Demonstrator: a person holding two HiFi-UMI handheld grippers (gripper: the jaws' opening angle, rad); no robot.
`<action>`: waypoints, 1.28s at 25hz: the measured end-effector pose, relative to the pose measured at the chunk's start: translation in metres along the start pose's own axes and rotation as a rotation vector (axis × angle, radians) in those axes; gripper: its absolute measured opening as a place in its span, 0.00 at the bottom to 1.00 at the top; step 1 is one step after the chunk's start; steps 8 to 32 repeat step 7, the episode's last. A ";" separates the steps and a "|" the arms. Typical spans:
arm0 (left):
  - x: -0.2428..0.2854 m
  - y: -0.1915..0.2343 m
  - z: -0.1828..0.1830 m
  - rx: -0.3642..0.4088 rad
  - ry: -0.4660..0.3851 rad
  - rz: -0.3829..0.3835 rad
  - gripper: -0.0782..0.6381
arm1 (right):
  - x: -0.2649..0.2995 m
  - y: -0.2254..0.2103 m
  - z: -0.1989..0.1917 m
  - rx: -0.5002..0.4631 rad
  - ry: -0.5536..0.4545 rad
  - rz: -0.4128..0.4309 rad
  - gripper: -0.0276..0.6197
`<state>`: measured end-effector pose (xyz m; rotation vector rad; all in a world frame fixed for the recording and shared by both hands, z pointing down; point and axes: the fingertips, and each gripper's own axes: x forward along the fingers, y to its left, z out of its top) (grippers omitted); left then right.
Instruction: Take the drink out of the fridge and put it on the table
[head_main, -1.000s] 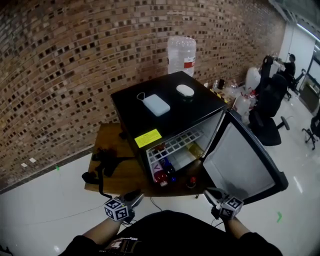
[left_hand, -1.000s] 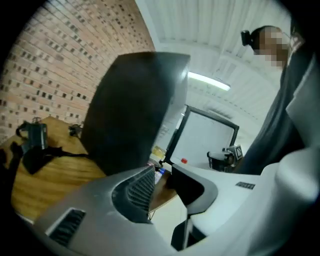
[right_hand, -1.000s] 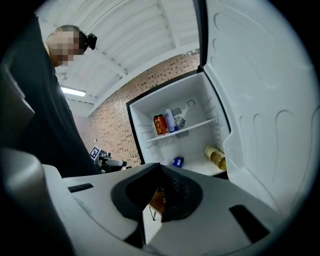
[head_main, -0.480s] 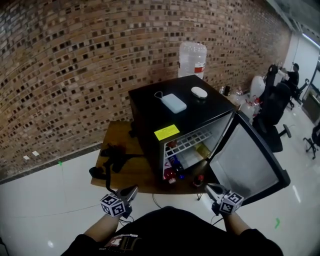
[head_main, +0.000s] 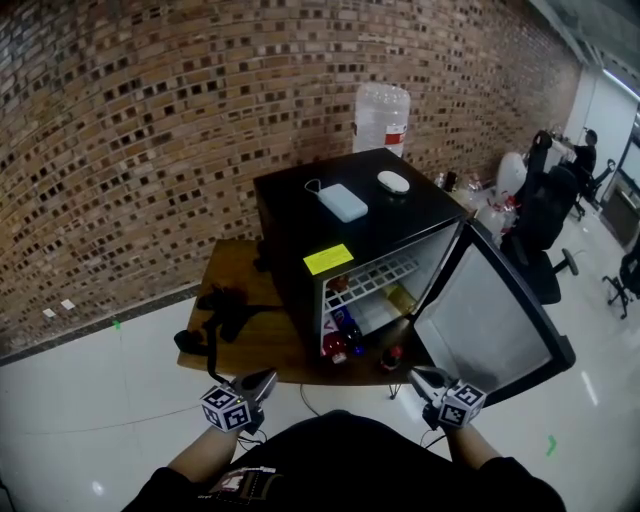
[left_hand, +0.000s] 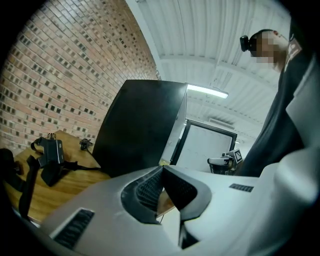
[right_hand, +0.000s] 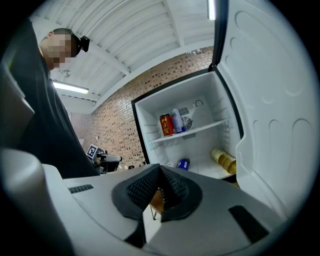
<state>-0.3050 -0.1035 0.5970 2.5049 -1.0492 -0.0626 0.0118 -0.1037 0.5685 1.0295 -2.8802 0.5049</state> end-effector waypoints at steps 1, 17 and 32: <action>0.001 -0.002 0.000 0.001 0.001 -0.003 0.11 | -0.002 -0.002 -0.001 -0.001 -0.001 -0.001 0.04; 0.004 -0.012 -0.003 0.000 0.008 -0.018 0.11 | -0.012 -0.004 0.000 -0.005 -0.002 -0.010 0.04; 0.004 -0.012 -0.003 0.000 0.008 -0.018 0.11 | -0.012 -0.004 0.000 -0.005 -0.002 -0.010 0.04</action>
